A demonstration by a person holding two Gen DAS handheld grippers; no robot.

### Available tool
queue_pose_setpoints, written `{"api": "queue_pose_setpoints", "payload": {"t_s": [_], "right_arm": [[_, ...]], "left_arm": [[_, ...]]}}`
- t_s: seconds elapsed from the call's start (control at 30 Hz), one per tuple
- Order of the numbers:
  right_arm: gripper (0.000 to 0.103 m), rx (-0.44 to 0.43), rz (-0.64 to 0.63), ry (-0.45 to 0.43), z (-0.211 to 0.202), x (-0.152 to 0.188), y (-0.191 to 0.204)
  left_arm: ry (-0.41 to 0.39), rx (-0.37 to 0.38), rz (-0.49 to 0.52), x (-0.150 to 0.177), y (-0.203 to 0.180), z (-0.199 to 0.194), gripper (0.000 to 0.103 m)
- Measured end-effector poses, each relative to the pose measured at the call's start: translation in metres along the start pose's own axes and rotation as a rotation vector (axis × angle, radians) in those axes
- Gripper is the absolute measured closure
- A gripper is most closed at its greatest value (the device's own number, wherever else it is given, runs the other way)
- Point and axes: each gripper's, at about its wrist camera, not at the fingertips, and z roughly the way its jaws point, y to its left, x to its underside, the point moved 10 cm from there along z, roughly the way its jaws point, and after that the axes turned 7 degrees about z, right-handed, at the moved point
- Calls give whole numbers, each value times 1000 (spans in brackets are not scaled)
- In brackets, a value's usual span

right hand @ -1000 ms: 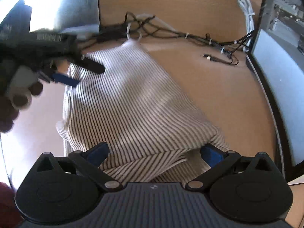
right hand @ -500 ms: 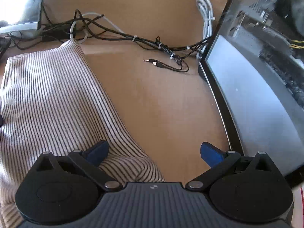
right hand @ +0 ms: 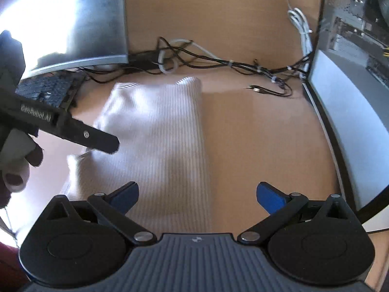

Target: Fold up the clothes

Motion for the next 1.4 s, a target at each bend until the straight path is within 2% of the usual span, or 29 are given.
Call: {"api": "queue_pose_setpoints", "payload": {"t_s": [0.07,0.13,0.27,0.37,0.43,0.5,0.57,0.63,0.67,0.7,0.73,0.77,0.83,0.9,0.93,1.0,1.07,1.13,1.2,1.33,1.4], "right_arm": [[0,46,-64,64,14,18,5],[0,77,-89,58,22,28,7],[0,81,-77,76,24,26,6],[0,39,-9,94,18,13,3],[0,24,81,65,16,-8,-6],[0,71,90,32,18,-26,-13],[0,130,22,-2,24,-38,-12],[5,157,-70,-18,33,-46,-5],[22,153,-110,-19,39,-49,-1],[41,122,-125,-24,43,-52,4],[48,83,-133,-30,47,-55,8],[49,44,-141,-36,50,-58,13],[49,-33,-122,-52,56,-60,18],[49,-102,-89,-61,58,-55,19],[49,-141,-69,-60,57,-50,19],[36,-195,-51,-53,54,-40,15],[32,-200,-73,-41,54,-33,11],[32,-209,-94,-23,56,-31,6],[32,-229,-110,0,60,-30,3],[31,-366,-81,98,79,-25,15],[29,-399,-134,102,84,-25,30]], "left_arm": [[4,23,39,9,-5,-10,0],[18,50,60,20,-9,-15,0],[35,67,66,37,-13,-17,0],[40,101,26,47,-13,-16,0],[50,123,19,59,-16,-14,0],[55,125,39,70,-23,-12,0],[39,116,77,76,-32,-12,0],[8,99,90,74,-40,-18,0],[-28,84,91,69,-43,-24,0],[-70,67,95,62,-45,-32,0],[-118,46,99,55,-45,-40,0],[-164,23,101,48,-46,-46,0],[-242,-12,100,36,-47,-56,0],[-256,-24,86,33,-46,-45,0],[-252,-41,85,33,-45,-36,0],[-222,-93,74,37,-43,-17,0],[-189,-105,33,45,-43,-4,0],[-166,-87,-28,55,-45,4,0],[-176,-92,-70,64,-44,5,0],[-204,-116,-113,75,-50,3,0],[-208,-125,-134,77,-56,3,0]]}}
